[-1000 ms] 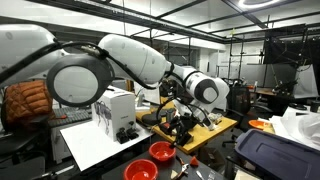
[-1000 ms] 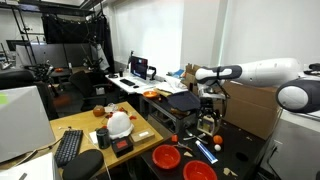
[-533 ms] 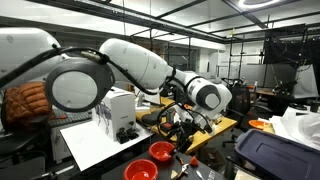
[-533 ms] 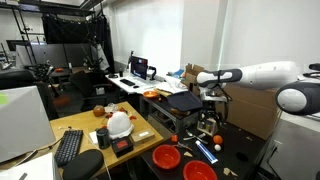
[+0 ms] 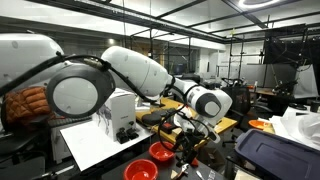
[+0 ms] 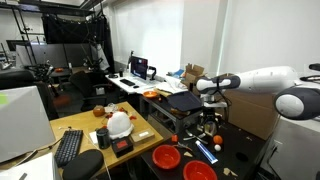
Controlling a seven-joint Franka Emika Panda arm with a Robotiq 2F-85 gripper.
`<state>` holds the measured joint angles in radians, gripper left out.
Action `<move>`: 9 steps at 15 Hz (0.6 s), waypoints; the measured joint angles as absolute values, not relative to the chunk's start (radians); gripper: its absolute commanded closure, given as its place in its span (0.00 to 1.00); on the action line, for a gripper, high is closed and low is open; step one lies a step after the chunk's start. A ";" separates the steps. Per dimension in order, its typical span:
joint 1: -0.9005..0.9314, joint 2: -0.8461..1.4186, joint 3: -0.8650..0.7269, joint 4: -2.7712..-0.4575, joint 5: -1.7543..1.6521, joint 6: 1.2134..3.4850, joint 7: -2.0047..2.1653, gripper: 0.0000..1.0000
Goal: Move the tube to the left
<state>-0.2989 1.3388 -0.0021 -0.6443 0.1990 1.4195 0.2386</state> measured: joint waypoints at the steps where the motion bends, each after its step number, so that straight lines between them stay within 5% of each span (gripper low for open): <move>1: -0.299 1.346 -0.002 -0.644 0.199 1.444 0.243 0.00; 9: -0.299 1.399 -0.008 -0.644 0.199 1.600 0.292 0.00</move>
